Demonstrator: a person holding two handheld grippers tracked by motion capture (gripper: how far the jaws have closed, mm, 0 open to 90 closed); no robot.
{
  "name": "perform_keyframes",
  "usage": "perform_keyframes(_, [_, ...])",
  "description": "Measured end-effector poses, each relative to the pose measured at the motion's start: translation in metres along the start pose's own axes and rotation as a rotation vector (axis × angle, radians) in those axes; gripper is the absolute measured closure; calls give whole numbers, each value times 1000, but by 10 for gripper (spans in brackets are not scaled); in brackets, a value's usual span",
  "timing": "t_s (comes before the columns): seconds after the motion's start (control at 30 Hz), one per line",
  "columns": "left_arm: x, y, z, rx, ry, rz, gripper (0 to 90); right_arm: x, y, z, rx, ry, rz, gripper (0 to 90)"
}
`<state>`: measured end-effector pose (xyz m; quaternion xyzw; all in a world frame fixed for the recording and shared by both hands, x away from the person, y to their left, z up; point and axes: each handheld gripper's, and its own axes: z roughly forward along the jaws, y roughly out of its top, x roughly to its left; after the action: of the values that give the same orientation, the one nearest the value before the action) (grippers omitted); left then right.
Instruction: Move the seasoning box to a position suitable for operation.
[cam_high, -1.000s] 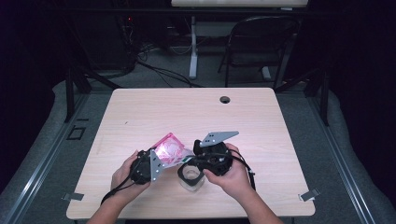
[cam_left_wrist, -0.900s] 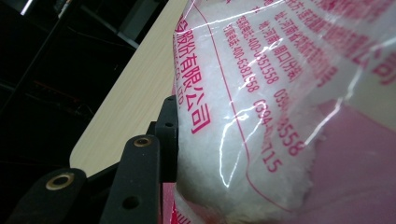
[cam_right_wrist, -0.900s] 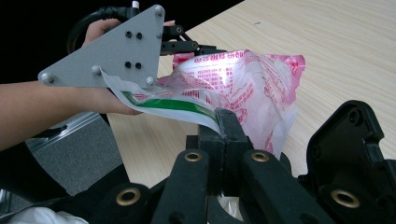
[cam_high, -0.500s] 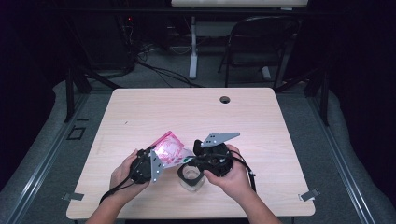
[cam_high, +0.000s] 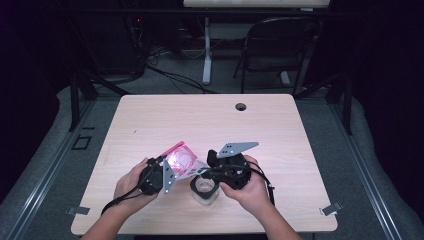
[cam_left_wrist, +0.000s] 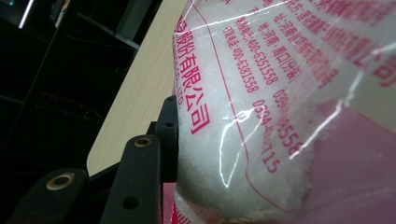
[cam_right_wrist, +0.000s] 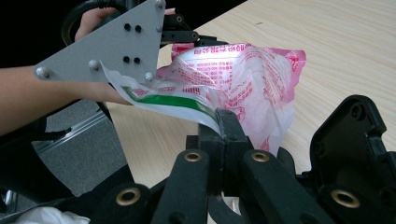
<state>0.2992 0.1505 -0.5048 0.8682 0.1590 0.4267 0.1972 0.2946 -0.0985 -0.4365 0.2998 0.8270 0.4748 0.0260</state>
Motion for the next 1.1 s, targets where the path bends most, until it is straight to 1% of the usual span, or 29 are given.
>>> perform_keyframes(0.03, [1, 1, 0, -4, -1, 0, 628, 0, 0, 0, -2, 3, 0, 900])
perform_keyframes(0.07, [3, 2, -1, 12, -5, 20, 629, -1, 0, -1, -3, 5, 2, 900])
perform_keyframes(0.17, [6, 4, -2, 24, -17, 45, 629, -1, 0, -1, -13, 7, 11, 900])
perform_keyframes(0.3, [8, 7, -4, 42, -17, 91, 631, -1, 0, -2, -7, 6, 7, 900])
perform_keyframes(0.37, [8, 9, -4, 43, -19, 101, 632, -1, 0, -2, -7, 8, 9, 900])
perform_keyframes(0.4, [9, 10, -5, 50, -16, 114, 632, -1, 0, -2, -9, 9, 11, 900])
perform_keyframes(0.43, [10, 10, -5, 46, -13, 111, 632, -2, 0, -2, -13, 11, 14, 900])
perform_keyframes(0.5, [12, 12, -6, 56, -7, 133, 633, -2, -1, -3, -12, 10, 16, 900])
perform_keyframes(0.6, [13, 14, -7, 62, -3, 146, 634, -2, -1, -3, -15, 13, 19, 900])
perform_keyframes(0.7, [15, 16, -7, 72, 2, 169, 634, -2, -1, -3, -11, 11, 17, 900])
perform_keyframes(0.87, [15, 17, -8, 77, 12, 191, 636, -3, -2, -3, -7, 15, 19, 900])
perform_keyframes(1.1, [16, 21, -11, 92, 47, 244, 638, -3, -4, -3, -2, 17, 22, 900])
